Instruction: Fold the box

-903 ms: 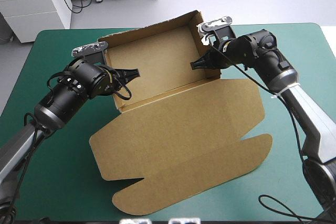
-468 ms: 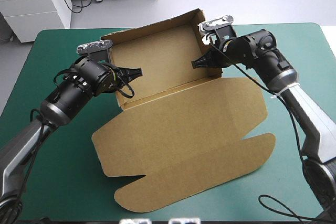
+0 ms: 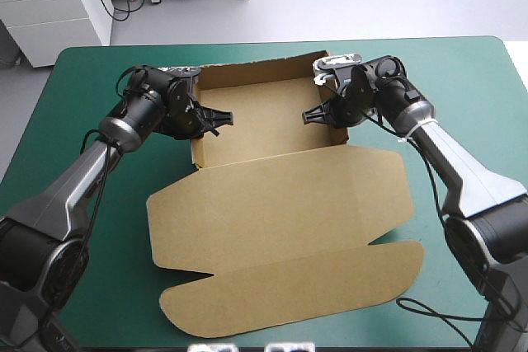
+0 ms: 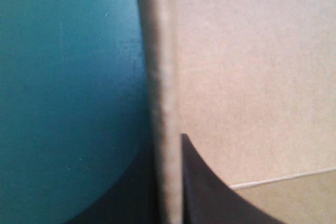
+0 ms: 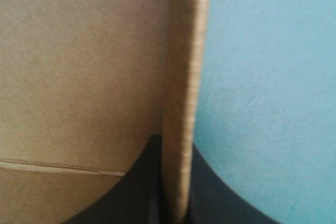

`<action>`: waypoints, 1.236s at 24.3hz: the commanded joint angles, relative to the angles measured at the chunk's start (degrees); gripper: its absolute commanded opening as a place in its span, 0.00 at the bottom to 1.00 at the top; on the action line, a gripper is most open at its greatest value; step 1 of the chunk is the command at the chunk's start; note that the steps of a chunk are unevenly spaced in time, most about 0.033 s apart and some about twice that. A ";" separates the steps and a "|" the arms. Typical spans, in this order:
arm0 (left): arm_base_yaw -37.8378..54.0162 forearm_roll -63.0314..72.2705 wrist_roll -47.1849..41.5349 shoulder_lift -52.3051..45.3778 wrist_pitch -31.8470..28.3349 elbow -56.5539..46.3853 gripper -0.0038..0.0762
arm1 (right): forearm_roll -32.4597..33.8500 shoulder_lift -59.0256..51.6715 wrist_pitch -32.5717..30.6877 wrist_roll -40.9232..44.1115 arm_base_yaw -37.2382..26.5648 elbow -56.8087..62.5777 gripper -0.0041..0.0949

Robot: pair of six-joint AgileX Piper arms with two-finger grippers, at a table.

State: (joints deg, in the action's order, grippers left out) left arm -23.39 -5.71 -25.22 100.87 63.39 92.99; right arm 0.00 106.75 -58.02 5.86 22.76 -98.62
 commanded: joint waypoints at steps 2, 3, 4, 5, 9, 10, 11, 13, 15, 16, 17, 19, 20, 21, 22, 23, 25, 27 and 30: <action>0.19 -3.75 6.15 0.91 2.99 4.50 0.04 | -2.49 2.15 -3.28 -1.32 -2.01 -1.80 0.03; 0.19 -3.61 6.96 1.67 3.29 4.65 0.04 | -2.49 2.71 -3.89 -1.32 -2.01 -1.80 0.03; 0.19 -3.51 7.51 2.55 3.58 4.65 0.04 | -3.05 3.25 -4.42 -1.32 -2.01 -1.80 0.03; 0.19 -3.28 7.94 3.53 4.37 4.65 0.04 | -3.63 3.48 -4.70 -1.32 -2.01 -1.80 0.03; 0.19 -3.29 8.91 7.15 9.33 4.65 0.04 | -3.76 3.63 -4.99 -1.04 -2.01 -1.80 0.03; 0.19 -2.97 9.70 8.05 10.51 4.65 0.04 | -3.76 3.63 -5.53 -1.04 -2.01 -1.80 0.03; 0.19 -1.61 10.53 8.54 10.51 4.65 0.04 | -3.76 3.63 -6.46 -1.04 -2.01 -1.80 0.03; 0.19 1.93 10.96 9.36 10.40 4.65 0.04 | -3.64 3.72 -8.79 -1.23 -2.01 -1.80 0.03; 0.19 4.00 12.16 9.88 10.28 4.65 0.04 | -3.09 3.72 -10.47 -1.23 -2.01 -1.80 0.03; 0.19 4.69 12.97 10.09 10.38 4.65 0.04 | -2.94 3.72 -10.97 -1.31 -2.01 -1.80 0.03; 0.19 4.95 12.85 10.31 10.38 4.65 0.04 | -2.94 3.72 -11.41 -1.58 -2.01 -1.80 0.03; 0.19 4.95 12.85 10.31 10.38 4.65 0.04 | -2.94 3.72 -11.97 -1.63 -2.01 -1.80 0.03; 0.19 4.95 12.85 10.31 10.38 4.65 0.04 | -2.94 3.72 -11.86 -1.87 -2.01 -1.80 0.03; 0.19 4.95 12.85 10.31 10.38 4.65 0.04 | -2.94 3.72 -11.86 -2.08 -2.01 -1.80 0.03; 0.19 4.69 12.85 10.31 10.38 4.65 0.04 | -2.94 3.72 -11.75 -2.08 -2.01 -1.80 0.03; 0.19 4.28 12.85 10.31 10.38 4.65 0.04 | -2.94 3.72 -11.75 -2.08 -2.01 -1.80 0.03; 0.19 4.15 12.85 10.31 10.38 4.65 0.04 | -2.94 3.72 -11.67 -2.08 -2.01 -1.80 0.03; 0.09 4.15 12.96 10.31 10.38 4.65 0.04 | -3.07 3.72 -11.32 -2.08 -2.01 -1.80 0.03; 0.09 4.05 13.08 10.31 10.38 4.65 0.04 | -3.07 3.72 -11.10 -1.45 -2.01 -1.80 0.03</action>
State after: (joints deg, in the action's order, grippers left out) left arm -22.48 -2.89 -14.38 112.64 67.61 97.38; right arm -5.30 112.81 -66.31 6.51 21.46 -99.60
